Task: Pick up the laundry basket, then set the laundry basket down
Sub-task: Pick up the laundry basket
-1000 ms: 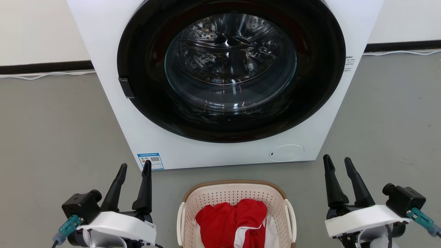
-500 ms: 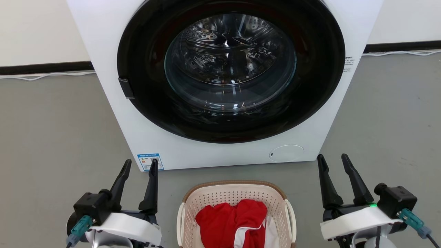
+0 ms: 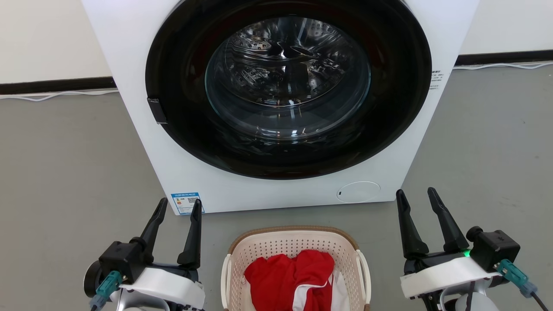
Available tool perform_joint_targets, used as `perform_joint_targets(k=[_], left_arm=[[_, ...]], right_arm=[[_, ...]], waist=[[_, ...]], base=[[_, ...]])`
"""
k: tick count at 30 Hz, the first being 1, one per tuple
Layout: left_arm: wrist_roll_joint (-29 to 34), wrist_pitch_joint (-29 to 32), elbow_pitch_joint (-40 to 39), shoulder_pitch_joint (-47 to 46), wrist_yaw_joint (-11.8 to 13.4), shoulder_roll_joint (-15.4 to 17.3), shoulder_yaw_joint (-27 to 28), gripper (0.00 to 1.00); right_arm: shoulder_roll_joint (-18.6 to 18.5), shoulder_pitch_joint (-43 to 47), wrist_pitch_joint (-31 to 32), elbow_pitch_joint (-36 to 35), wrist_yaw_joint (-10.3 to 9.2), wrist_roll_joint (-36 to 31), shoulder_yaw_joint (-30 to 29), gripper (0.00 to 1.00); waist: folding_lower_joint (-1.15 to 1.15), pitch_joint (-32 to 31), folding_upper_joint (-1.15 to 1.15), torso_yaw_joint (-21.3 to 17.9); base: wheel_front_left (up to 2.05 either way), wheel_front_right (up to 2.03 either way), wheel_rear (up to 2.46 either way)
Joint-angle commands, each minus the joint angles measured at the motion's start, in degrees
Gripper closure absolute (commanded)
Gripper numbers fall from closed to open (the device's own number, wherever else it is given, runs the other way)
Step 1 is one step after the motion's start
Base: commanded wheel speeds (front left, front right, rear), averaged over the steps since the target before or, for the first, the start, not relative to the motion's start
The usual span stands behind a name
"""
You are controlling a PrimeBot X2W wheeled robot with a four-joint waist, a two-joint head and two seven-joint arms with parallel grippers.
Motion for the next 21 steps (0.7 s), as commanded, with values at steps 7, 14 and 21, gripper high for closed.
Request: perform_joint_targets(k=[7, 14, 21], left_arm=[[0.38, -0.36, -1.47, -3.01, -0.34, 0.56, 1.70, 0.00], [0.31, -0.36, -1.32, -2.98, -0.34, 0.56, 1.71, 0.00], [-0.16, -0.36, -1.23, -2.75, -0.34, 0.56, 1.42, 0.00]], right_arm=[[0.06, -2.45, -0.69, -0.84, 0.42, -0.28, 1.08, 0.00], [0.06, -2.38, -0.69, -0.74, 0.42, -0.26, 1.20, 0.00], [0.06, -2.38, -0.69, -0.52, 0.42, -0.40, 1.24, 0.00]], waist=[[0.00, -0.11, 0.00, -0.10], [0.00, -0.25, 0.00, -0.30], [0.00, -0.20, 0.00, -0.74]], base=[[0.00, 0.00, 0.00], [0.00, 0.00, 0.00], [0.00, 0.00, 0.00]])
